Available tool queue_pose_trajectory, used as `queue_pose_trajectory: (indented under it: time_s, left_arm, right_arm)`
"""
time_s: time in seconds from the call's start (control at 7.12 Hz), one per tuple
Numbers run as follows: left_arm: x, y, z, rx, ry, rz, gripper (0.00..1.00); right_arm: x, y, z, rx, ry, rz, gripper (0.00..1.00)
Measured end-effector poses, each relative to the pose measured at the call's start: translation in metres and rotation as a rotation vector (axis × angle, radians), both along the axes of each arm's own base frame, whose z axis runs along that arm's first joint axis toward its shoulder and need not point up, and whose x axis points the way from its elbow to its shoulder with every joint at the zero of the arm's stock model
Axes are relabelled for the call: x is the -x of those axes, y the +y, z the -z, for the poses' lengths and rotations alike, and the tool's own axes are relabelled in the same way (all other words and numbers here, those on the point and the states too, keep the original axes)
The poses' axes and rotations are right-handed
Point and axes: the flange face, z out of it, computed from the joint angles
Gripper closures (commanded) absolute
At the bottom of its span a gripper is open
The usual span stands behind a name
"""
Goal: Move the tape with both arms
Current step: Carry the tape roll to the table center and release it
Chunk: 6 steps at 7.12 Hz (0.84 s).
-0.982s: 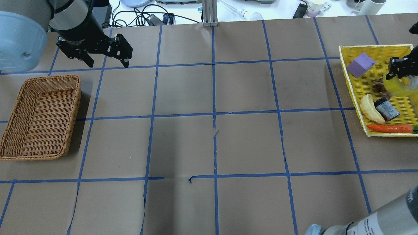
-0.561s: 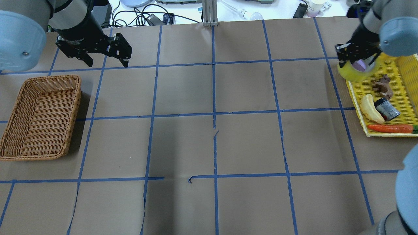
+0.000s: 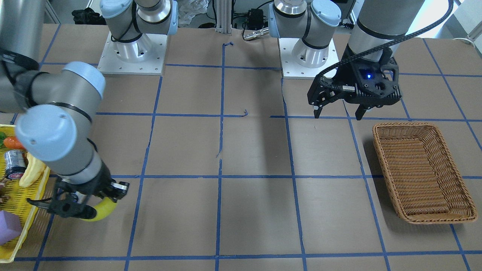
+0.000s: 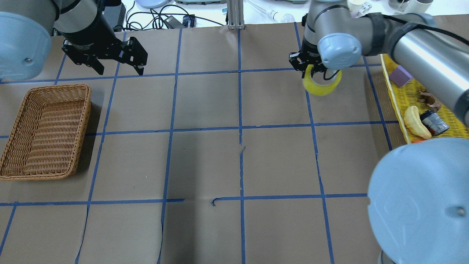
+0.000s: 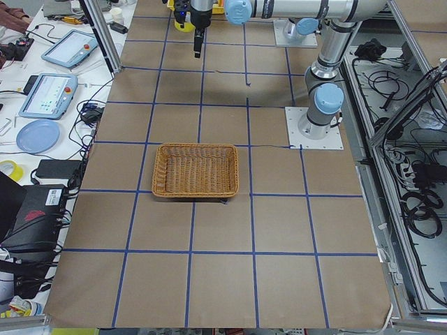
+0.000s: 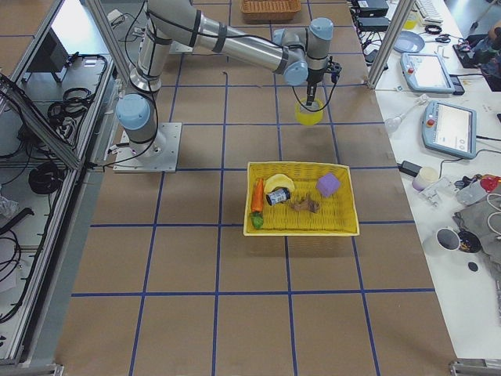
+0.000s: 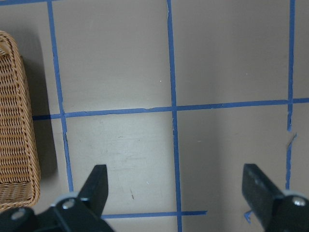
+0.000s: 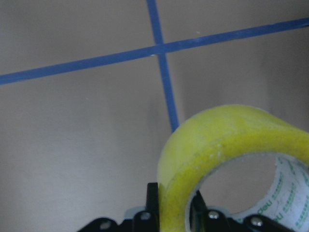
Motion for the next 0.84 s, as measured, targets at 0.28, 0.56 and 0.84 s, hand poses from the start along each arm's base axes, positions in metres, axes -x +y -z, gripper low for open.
queue_pose_trajectory:
  time_s: [0.28, 0.56, 0.84]
  left_arm:
    - [0.000, 0.000, 0.000, 0.002, 0.000, 0.000, 0.00]
    - [0.000, 0.000, 0.000, 0.002, 0.000, 0.000, 0.00]
    - [0.000, 0.000, 0.001, 0.001, 0.000, -0.002, 0.00]
  right_arm:
    - [-0.075, 0.009, 0.015, -0.031, -0.027, 0.037, 0.97]
    - [-0.138, 0.038, 0.021, -0.108, -0.109, 0.057, 0.92]
    - [-0.171, 0.055, 0.028, -0.153, -0.177, 0.060, 0.88]
